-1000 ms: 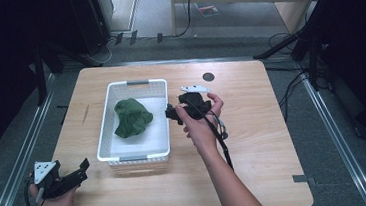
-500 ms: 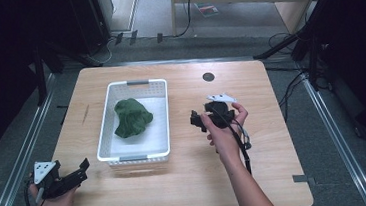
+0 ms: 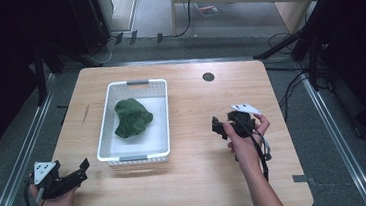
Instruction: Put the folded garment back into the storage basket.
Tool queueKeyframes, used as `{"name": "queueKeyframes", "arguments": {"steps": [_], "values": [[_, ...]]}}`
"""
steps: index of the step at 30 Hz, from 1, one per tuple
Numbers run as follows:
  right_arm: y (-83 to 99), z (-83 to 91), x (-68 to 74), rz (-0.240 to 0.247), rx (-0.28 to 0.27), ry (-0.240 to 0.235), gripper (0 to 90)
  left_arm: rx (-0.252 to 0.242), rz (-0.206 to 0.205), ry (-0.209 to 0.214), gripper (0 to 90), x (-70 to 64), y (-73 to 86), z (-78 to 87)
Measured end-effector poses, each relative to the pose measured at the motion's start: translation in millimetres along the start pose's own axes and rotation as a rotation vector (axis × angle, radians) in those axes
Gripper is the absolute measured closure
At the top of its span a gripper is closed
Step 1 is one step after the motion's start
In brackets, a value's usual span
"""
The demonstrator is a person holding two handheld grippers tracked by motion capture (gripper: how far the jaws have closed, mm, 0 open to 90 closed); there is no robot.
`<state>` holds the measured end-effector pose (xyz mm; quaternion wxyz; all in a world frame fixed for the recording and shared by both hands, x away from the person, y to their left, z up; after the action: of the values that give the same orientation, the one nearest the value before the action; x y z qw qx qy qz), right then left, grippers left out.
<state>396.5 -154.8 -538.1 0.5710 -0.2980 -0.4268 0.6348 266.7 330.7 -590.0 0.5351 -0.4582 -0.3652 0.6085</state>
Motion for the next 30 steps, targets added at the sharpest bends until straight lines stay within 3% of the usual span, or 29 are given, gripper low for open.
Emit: {"name": "queueKeyframes", "arguments": {"steps": [13,30], "values": [[20.3,16.7,-52.3,-0.035,-0.032,0.057,13.4,-0.031,-0.002,0.011,0.0,-2.4,-1.7,1.7],[56.2,45.8,-117.8,-0.071,-0.028,0.124,13.6,-0.053,0.007,0.020,0.0,-5.7,-2.6,2.4]]}}
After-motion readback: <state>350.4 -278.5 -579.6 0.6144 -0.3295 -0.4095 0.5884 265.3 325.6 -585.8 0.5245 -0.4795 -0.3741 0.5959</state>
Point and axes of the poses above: each handheld gripper's, and its own axes: z roughly backward along the jaws, y roughly out of its underside, x roughly to its left, the point moved 8 cm from there along -z, roughly forward along the jaws, and after that the axes turned 10 degrees about -x, right-handed, at the moved point
